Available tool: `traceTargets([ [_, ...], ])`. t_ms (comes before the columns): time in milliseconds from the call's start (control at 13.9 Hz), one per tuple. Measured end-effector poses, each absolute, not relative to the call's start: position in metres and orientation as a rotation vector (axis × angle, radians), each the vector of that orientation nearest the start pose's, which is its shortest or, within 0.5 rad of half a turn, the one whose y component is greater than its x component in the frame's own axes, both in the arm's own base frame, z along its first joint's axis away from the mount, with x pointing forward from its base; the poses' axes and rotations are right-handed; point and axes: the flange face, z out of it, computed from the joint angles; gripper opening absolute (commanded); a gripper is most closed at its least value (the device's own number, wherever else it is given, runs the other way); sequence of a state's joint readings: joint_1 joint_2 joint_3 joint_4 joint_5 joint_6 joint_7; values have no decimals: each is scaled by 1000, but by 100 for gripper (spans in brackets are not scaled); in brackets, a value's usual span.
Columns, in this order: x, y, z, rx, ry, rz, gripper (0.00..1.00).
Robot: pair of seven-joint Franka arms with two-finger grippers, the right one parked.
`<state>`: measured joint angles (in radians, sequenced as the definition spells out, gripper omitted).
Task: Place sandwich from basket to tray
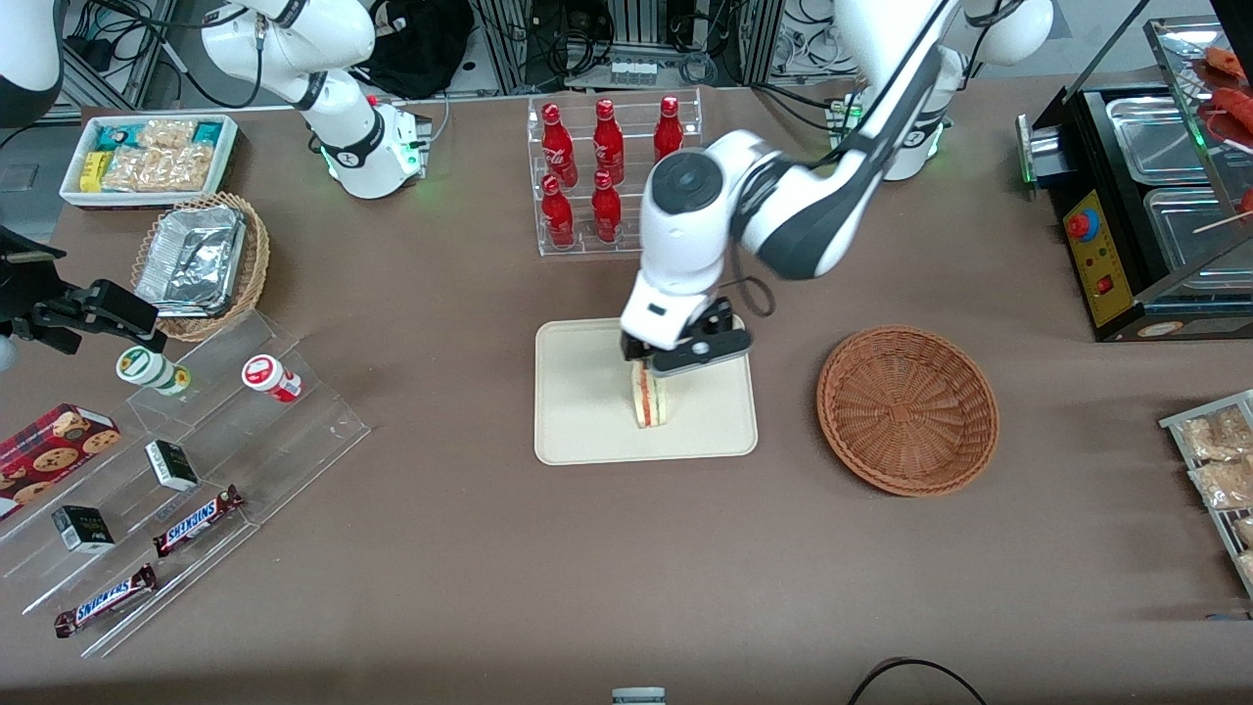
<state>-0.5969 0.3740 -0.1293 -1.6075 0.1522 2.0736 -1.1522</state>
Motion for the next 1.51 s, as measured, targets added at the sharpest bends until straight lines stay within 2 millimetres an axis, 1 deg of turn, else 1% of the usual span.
traceTargets([
  [72,524,-416,441,-3085,-650,-227,100],
  [216,534,-373,473,-3013,-748,-214,100],
  [360,540,-328,502,-2971,-776,-163,100],
  [576,548,-250,538,-2989,-696,-11,100],
  [720,552,-189,563,-3013,-662,42,100],
  [864,548,-134,585,-3043,-594,98,100],
  [936,543,-114,592,-3054,-538,133,100],
  [1008,540,-97,595,-3063,-475,170,100],
  [1152,539,-79,593,-3075,-379,214,100],
  [1296,540,-65,591,-3082,-346,225,100],
  [1512,540,-31,595,-3102,-291,236,100],
])
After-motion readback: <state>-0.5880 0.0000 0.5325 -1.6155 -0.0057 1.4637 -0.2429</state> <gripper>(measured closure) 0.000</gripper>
